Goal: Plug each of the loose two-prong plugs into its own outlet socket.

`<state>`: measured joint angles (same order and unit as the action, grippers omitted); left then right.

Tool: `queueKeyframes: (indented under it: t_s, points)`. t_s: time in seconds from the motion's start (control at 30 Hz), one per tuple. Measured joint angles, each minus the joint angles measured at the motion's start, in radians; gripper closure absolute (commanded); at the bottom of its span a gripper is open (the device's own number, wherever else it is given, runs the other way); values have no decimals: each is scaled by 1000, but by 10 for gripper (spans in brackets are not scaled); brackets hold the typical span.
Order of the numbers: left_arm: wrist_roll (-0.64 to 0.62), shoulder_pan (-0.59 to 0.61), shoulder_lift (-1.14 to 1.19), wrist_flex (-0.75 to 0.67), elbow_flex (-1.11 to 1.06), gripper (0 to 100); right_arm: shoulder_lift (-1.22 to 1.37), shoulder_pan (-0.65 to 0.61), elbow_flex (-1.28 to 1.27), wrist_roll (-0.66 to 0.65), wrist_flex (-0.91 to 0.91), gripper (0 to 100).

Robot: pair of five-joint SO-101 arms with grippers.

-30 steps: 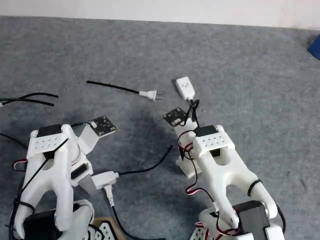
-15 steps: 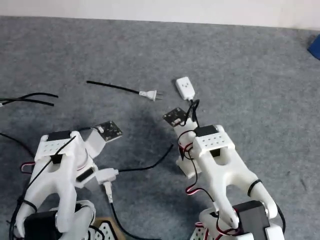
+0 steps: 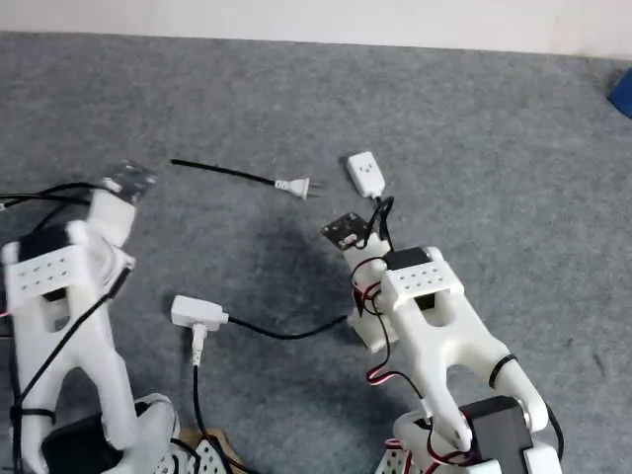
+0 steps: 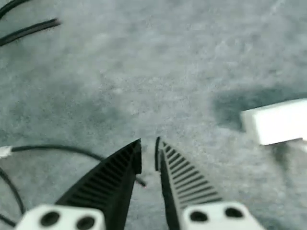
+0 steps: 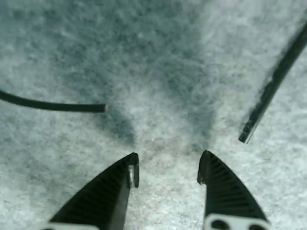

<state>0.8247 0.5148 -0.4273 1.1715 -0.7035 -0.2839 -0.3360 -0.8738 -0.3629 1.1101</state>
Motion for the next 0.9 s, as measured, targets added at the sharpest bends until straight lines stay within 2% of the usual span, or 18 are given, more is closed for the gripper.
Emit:
queueKeyframes:
  t_s: [0.13,0.2,0.33,0.57,0.7,0.9]
  points:
    - [41,15,0,0,3,720,0,0,0,0,0,800]
    - [41,12,0,3,3,678,0,0,0,-5,0,800]
    - [103,-98,0,63,3,678,0,0,-21,-15,0,800]
    - [387,-315,0,55,6,678,0,0,-25,-25,0,800]
    - [499,-333,0,55,6,678,0,0,-25,-25,0,800]
    - [539,-302,0,18,-43,678,0,0,-25,-34,0,800]
